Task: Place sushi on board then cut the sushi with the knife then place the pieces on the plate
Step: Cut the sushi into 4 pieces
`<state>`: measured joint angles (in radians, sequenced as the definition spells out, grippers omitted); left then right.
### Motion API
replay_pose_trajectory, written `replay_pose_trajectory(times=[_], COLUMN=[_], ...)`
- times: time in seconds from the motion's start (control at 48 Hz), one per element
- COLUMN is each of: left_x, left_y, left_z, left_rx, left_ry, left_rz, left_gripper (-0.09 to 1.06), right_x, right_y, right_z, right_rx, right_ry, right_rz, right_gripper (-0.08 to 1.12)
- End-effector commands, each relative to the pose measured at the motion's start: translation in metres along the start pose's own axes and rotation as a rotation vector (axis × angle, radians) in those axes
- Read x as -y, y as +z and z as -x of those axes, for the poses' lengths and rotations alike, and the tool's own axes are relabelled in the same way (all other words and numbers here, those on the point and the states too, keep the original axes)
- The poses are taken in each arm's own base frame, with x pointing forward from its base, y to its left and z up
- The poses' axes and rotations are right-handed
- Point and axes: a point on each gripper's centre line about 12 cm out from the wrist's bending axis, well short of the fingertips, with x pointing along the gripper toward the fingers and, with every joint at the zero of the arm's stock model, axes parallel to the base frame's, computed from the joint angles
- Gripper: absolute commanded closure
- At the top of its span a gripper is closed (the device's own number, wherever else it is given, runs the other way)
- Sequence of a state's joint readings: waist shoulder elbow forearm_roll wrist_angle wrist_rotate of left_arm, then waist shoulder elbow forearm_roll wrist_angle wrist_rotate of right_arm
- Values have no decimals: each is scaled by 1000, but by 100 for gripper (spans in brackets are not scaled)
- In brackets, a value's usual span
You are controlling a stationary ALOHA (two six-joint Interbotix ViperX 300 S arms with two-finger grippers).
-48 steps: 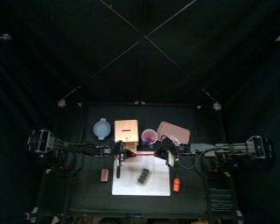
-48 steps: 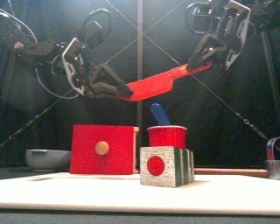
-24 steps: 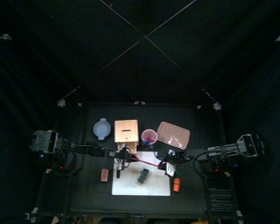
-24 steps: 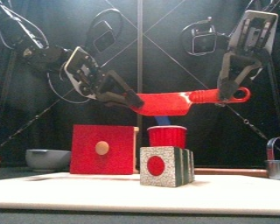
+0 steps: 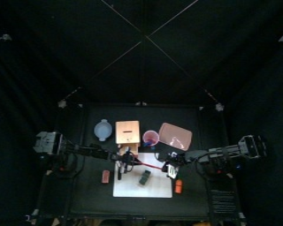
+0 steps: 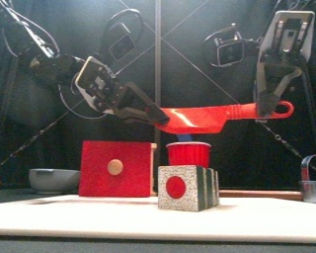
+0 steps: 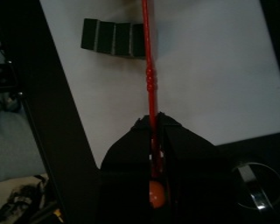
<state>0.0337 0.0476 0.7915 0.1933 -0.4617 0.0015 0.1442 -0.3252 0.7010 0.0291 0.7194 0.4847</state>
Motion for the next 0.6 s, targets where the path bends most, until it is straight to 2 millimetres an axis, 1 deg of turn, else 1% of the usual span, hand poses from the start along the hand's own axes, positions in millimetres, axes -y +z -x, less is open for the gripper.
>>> replay_pose_trajectory(times=[0.021, 0.104, 0.125, 0.229, 0.292, 0.354, 0.438, 0.542, 0.604], left_x=[-2, -1, 0, 13, 17, 22, 23, 23, 23], left_y=[3, 0, 0, -6, -9, -9, -10, -10, -10], left_z=[2, 2, 3, 5, 5, 5, 4, 3, 2], left_rx=[6, 0, -2, 4, 32, 52, 51, 52, 54], left_ry=[6, 2, 2, -31, -41, -56, -63, -61, -62], left_rz=[-1, -6, -6, -17, -16, -24, -29, -29, -30], left_gripper=[63, 63, 63, 63, 63, 63, 64, 64, 64], right_x=[-19, -34, -39, -54, -55, -49, -46, -63, -70], right_y=[-6, -12, -13, -13, -11, -15, -24, -35, -44], right_z=[-1, -16, -22, -45, -55, -63, -65, -61, -62], right_rx=[5, 33, 45, 132, 184, 212, 253, 314, 326], right_ry=[-50, -94, -105, -96, -91, -124, -153, -120, -136], right_rz=[22, 27, 31, 63, 98, 98, 76, 15, -11], right_gripper=[71, 71, 71, 71, 71, 71, 71, 71, 71])
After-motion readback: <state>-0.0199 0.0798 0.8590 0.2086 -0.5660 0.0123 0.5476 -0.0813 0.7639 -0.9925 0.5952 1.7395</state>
